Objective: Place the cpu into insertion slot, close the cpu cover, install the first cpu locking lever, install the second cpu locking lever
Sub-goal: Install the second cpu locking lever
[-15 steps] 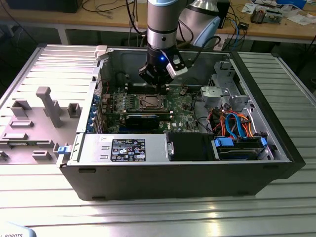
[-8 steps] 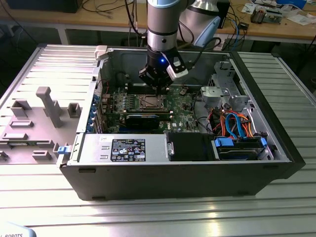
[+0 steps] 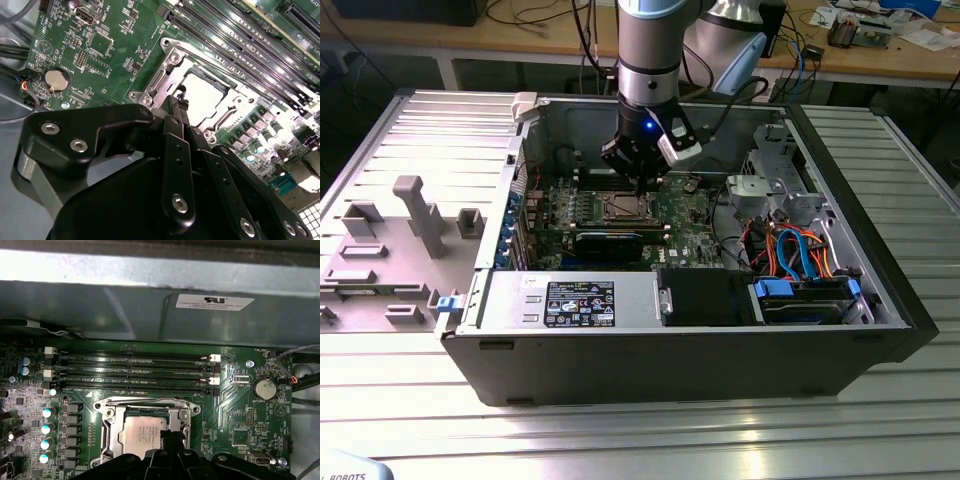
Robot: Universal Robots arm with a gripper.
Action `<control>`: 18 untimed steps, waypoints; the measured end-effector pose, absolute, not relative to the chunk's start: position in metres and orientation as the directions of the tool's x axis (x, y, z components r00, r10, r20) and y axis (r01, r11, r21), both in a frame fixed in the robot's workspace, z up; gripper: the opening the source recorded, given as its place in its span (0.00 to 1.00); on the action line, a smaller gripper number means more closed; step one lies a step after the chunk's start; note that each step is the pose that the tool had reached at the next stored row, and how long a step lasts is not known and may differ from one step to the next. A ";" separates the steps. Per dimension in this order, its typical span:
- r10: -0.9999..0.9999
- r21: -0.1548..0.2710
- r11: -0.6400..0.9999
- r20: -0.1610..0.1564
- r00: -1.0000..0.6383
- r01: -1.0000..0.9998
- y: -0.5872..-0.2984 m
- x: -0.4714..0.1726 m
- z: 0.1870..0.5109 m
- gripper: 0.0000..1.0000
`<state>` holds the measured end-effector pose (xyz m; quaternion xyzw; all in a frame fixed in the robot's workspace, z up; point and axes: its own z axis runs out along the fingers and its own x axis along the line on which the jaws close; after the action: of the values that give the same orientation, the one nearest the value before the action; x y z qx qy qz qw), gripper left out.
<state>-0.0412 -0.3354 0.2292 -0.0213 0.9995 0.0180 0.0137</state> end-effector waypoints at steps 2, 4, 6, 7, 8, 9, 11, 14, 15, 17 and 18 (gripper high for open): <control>-0.042 0.035 0.998 -0.028 -0.999 -0.043 -0.336 -0.041 0.229 0.11; -0.042 0.035 0.998 -0.028 -0.999 -0.043 -0.336 -0.041 0.229 0.11; -0.042 0.035 0.998 -0.028 -0.999 -0.043 -0.336 -0.041 0.229 0.11; -0.042 0.035 0.998 -0.028 -0.999 -0.043 -0.336 -0.041 0.229 0.11; -0.042 0.035 0.998 -0.028 -0.999 -0.043 -0.336 -0.041 0.229 0.11; -0.042 0.035 0.998 -0.028 -0.999 -0.043 -0.336 -0.041 0.229 0.11; -0.042 0.035 0.998 -0.028 -0.999 -0.043 -0.337 -0.041 0.229 0.11; -0.042 0.035 0.998 -0.028 -0.999 -0.043 -0.340 -0.041 0.229 0.11; -0.042 0.035 0.998 -0.028 -0.999 -0.043 -0.341 -0.041 0.229 0.11; -0.042 0.035 0.998 -0.028 -0.999 -0.043 -0.342 -0.041 0.229 0.11; -0.042 0.035 0.998 -0.028 -0.999 -0.043 -0.342 -0.041 0.229 0.11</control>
<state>-0.0412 -0.3422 0.2289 -0.0212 0.9995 0.0177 0.0138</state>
